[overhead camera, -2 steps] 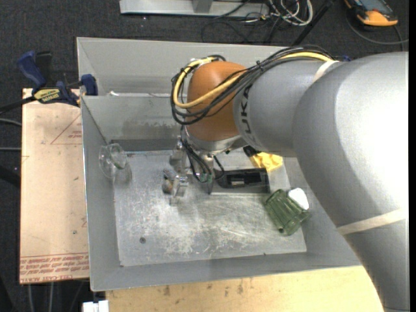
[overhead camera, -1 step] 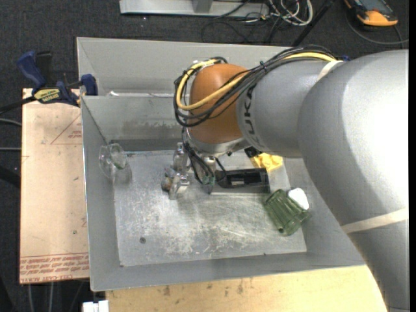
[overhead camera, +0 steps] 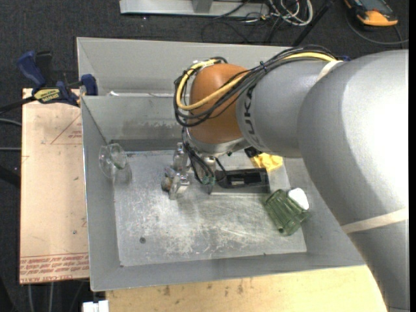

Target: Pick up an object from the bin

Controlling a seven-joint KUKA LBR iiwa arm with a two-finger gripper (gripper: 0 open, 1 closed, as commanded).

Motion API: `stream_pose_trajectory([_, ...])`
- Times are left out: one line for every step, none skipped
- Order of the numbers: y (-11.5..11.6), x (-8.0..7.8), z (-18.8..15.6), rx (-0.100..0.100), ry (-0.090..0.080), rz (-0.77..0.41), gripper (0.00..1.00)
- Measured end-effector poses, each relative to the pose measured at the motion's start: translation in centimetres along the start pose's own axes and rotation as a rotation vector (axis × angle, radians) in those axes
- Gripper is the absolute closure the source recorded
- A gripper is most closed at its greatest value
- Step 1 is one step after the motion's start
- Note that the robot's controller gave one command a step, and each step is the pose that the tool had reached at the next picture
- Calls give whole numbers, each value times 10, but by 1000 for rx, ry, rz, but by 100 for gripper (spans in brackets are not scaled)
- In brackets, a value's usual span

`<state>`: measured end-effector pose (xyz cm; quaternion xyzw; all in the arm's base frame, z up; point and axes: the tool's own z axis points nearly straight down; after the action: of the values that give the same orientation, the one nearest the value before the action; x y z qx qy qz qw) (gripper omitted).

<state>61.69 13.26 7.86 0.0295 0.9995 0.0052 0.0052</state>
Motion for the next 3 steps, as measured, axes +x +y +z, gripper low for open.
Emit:
stream_pose_trajectory([0, 2, -5, 3, 8, 0, 100])
stream_pose_trajectory([-1, 3, -21, 8, 11, -2, 100])
stream_pose_trajectory([0, 1, -36, 9, 8, -2, 100])
